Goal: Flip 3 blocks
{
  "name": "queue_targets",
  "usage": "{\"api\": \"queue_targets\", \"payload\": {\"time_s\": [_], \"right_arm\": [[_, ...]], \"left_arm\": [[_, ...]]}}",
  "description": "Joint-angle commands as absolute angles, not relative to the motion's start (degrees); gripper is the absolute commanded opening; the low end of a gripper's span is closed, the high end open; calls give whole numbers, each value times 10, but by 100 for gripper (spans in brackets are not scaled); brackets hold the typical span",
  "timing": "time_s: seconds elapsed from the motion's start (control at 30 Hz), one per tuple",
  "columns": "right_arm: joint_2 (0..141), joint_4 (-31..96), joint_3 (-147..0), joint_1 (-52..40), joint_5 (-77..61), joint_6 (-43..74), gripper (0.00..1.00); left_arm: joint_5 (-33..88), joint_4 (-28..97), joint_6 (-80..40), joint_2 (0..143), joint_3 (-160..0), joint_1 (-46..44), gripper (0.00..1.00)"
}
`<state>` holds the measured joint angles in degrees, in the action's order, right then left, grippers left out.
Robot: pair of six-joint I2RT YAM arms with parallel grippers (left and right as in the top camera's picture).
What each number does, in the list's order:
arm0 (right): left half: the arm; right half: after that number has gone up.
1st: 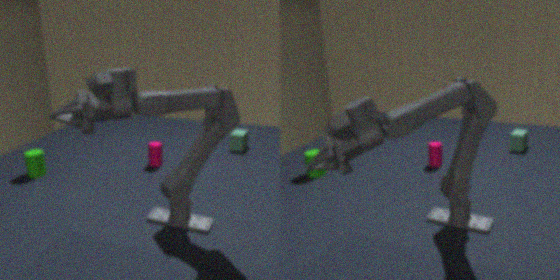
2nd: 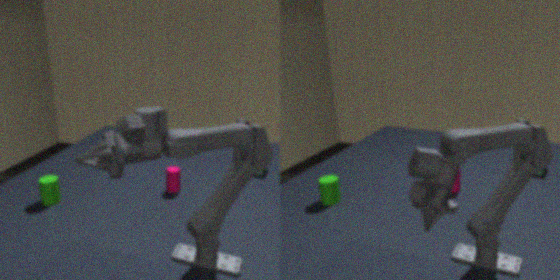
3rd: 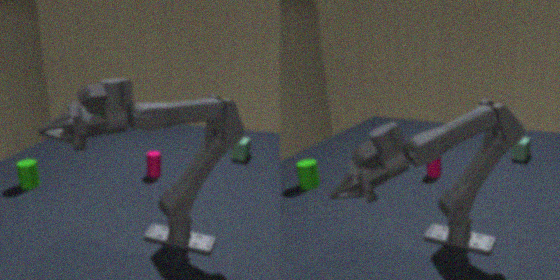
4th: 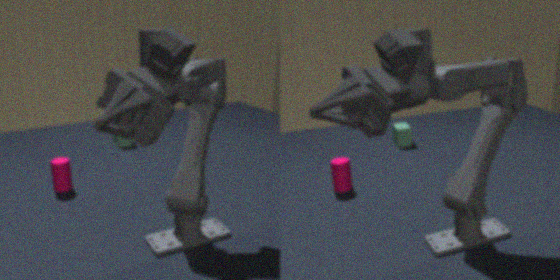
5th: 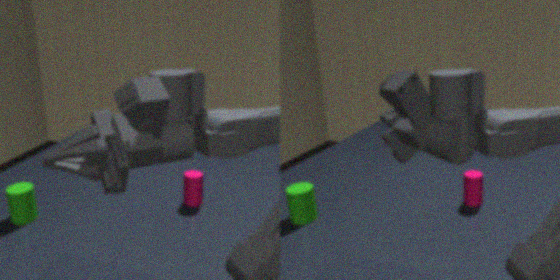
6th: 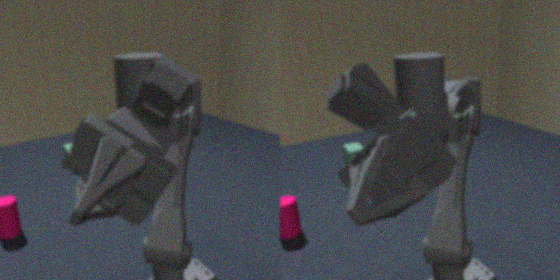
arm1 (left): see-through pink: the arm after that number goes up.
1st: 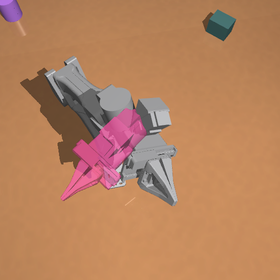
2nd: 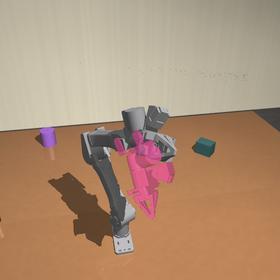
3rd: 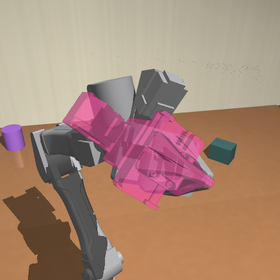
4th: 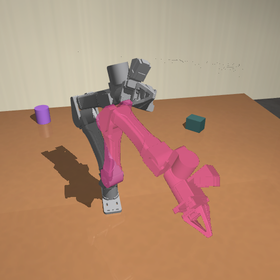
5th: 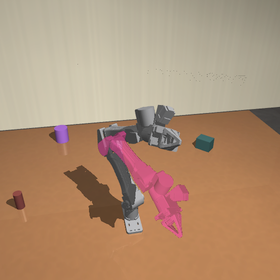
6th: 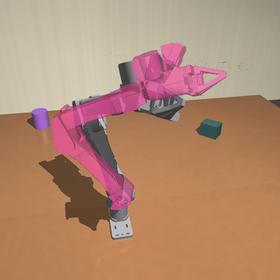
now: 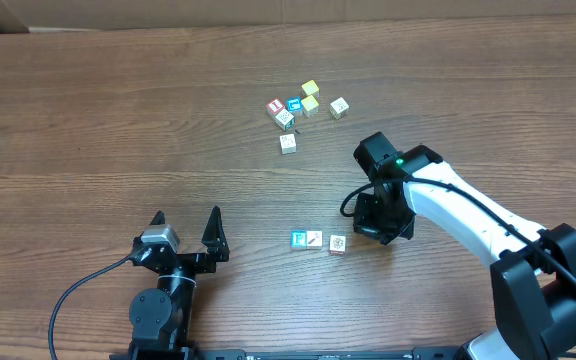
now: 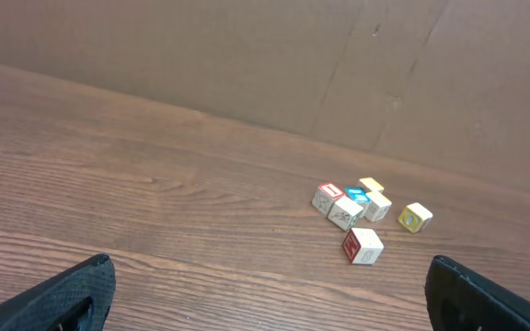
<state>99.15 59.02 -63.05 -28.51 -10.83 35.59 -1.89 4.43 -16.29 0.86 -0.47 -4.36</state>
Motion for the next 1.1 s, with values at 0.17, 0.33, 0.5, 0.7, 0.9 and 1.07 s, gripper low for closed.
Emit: {"api": "queue_targets", "payload": {"time_s": [0.17,0.33,0.5,0.7,0.9,1.07], "right_arm": [[984,543,-594,-308,-151,394,4],[984,500,-568,-332,-151,436,4],[984,472,-556,-341,-151,453,4],[984,456,-556,-341,-152,453,4],[984,444,-556,-341,-154,460,4],[984,437,-556,-341,-154,485,4]], "left_arm": [[-15,43,-154,3,-3,-41,100],[-15,43,-154,3,-3,-41,100],[-15,43,-154,3,-3,-41,100],[-15,43,-154,3,-3,-41,100],[-15,43,-154,3,-3,-41,100],[-15,43,-154,3,-3,-41,100]]}}
